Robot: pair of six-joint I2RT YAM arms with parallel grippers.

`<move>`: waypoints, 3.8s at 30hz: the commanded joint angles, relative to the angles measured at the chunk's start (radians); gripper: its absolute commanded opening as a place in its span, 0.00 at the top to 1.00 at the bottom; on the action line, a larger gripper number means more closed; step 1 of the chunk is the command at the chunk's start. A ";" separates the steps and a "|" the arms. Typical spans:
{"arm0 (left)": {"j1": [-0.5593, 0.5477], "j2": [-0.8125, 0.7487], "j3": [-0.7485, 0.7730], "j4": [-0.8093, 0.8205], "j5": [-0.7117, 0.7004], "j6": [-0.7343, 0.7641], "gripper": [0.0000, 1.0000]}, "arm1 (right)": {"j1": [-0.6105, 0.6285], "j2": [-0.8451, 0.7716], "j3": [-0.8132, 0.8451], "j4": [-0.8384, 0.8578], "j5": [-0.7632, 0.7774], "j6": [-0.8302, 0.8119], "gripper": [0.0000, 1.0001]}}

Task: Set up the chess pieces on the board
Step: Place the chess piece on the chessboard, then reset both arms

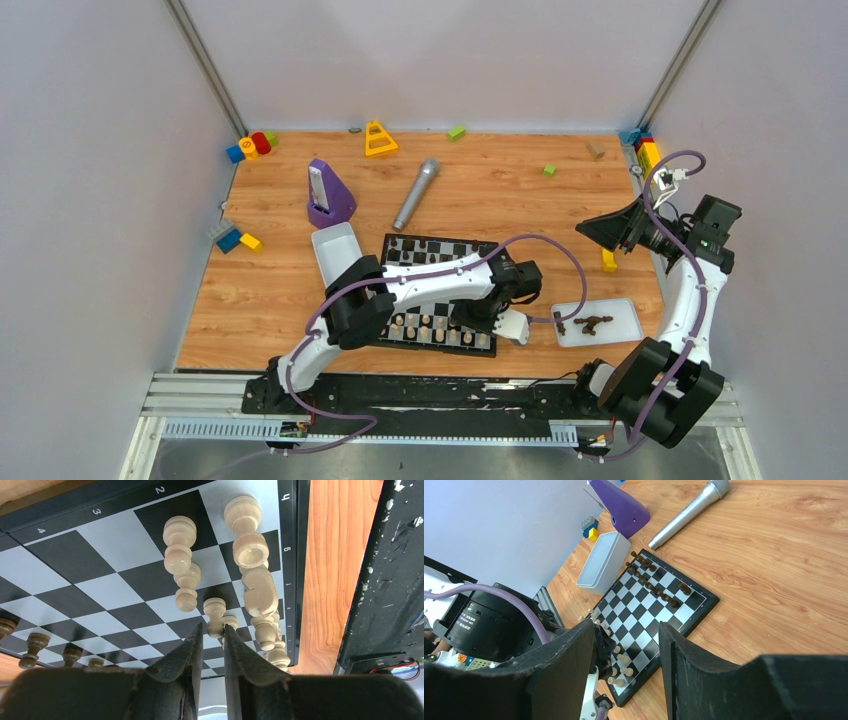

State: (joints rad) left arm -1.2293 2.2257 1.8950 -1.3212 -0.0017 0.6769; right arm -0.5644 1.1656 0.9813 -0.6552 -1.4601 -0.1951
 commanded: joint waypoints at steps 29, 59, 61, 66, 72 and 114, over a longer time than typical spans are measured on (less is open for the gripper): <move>0.061 -0.383 -0.137 0.122 0.011 -0.060 0.66 | 0.063 -0.006 0.008 -0.052 0.192 -0.091 0.50; 0.978 -1.303 -0.761 0.852 -0.068 -0.430 0.00 | 0.425 -0.070 0.083 -0.054 0.580 -0.142 0.35; 1.011 -1.319 -0.776 0.877 -0.100 -0.475 0.00 | 0.425 -0.076 0.112 -0.044 0.599 -0.125 0.32; 1.075 -1.364 -0.825 0.920 -0.163 -0.569 0.00 | 0.423 -0.098 0.174 -0.025 0.659 -0.094 0.12; 1.088 -1.385 -0.847 0.935 -0.194 -0.599 0.00 | 0.420 -0.176 0.126 0.065 0.766 0.001 0.00; 1.148 -1.603 -1.177 1.072 0.062 -0.556 0.00 | 0.419 -0.373 -0.150 0.240 0.989 0.039 0.00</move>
State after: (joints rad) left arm -0.0910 0.6315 0.7261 -0.2939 0.0261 0.1101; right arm -0.1425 0.8074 0.8310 -0.4438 -0.4625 -0.1406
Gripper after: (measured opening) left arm 0.998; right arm 0.996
